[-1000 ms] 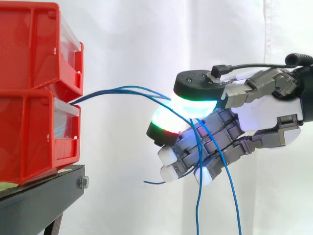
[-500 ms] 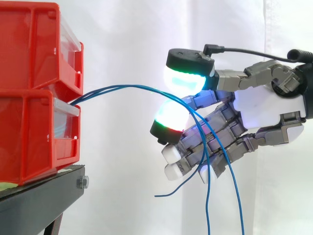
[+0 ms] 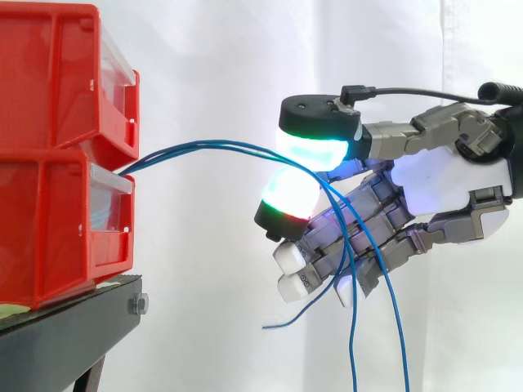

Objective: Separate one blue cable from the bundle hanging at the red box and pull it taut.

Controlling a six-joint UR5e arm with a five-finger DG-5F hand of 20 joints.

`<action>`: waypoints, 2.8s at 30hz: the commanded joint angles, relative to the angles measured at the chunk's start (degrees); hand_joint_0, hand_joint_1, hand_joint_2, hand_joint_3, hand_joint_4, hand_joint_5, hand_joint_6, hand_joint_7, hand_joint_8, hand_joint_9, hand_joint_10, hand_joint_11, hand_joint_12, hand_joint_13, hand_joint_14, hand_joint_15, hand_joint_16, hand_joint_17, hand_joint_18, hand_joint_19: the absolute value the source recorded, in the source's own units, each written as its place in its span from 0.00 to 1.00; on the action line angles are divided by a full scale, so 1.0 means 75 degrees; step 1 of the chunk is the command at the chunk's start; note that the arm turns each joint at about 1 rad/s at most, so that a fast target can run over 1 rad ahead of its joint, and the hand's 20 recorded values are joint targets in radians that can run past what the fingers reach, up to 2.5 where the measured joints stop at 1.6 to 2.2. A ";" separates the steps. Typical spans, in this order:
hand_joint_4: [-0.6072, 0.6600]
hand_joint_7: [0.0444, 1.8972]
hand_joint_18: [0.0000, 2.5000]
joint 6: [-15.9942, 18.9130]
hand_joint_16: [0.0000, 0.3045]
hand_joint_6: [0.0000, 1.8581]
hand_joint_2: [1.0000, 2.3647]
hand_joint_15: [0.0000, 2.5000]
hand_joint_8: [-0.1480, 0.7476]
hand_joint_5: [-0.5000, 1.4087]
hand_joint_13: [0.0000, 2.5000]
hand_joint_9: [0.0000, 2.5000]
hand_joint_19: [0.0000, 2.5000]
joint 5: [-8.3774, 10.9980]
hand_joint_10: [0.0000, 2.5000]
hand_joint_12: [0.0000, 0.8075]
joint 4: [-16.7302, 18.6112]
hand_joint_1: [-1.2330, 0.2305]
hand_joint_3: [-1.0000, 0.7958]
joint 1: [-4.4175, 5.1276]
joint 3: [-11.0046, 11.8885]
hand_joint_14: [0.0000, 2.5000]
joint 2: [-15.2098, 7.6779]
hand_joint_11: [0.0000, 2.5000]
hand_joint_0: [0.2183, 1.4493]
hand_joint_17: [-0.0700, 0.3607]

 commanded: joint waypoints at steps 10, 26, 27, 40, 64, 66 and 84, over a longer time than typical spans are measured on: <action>0.56 0.48 0.27 -0.0006 0.15 0.46 0.00 0.12 0.44 0.15 0.25 0.32 0.24 -0.0010 0.01 0.38 -0.0116 0.21 0.28 -0.0009 -0.0004 0.01 0.0023 0.26 0.31 0.39; 0.60 0.50 0.29 -0.0439 0.17 0.41 0.00 0.13 0.49 0.17 0.25 0.34 0.26 0.0213 0.01 0.43 -0.0620 0.54 0.28 -0.0067 -0.0004 0.00 0.0363 0.24 0.23 0.43; 0.60 0.51 0.29 -0.0463 0.17 0.40 0.00 0.13 0.49 0.17 0.25 0.34 0.26 0.0283 0.01 0.43 -0.0620 0.54 0.28 -0.0067 -0.0004 0.00 0.0363 0.24 0.23 0.43; 0.59 0.53 0.29 -0.0521 0.16 0.39 0.00 0.16 0.50 0.17 0.28 0.37 0.25 0.0459 0.01 0.41 -0.0210 0.53 0.28 -0.0067 -0.0004 0.01 0.0222 0.29 0.24 0.42; 0.60 0.53 0.30 -0.0428 0.16 0.38 0.00 0.49 0.48 0.16 0.39 0.39 0.32 0.0459 0.01 0.45 0.0247 0.48 0.28 -0.0021 -0.0403 0.01 0.0211 0.52 0.26 0.42; 0.60 0.52 0.31 -0.0404 0.17 0.38 0.00 0.53 0.48 0.16 0.40 0.39 0.34 0.0459 0.01 0.45 0.0247 0.48 0.28 -0.0021 -0.0426 0.01 0.0211 0.54 0.26 0.43; 0.62 0.51 0.40 -0.0217 0.14 0.38 0.00 0.49 0.50 0.16 0.34 0.32 0.53 0.0459 0.16 0.43 0.0270 0.49 0.28 -0.0021 -0.0426 0.66 0.0000 0.59 0.27 0.39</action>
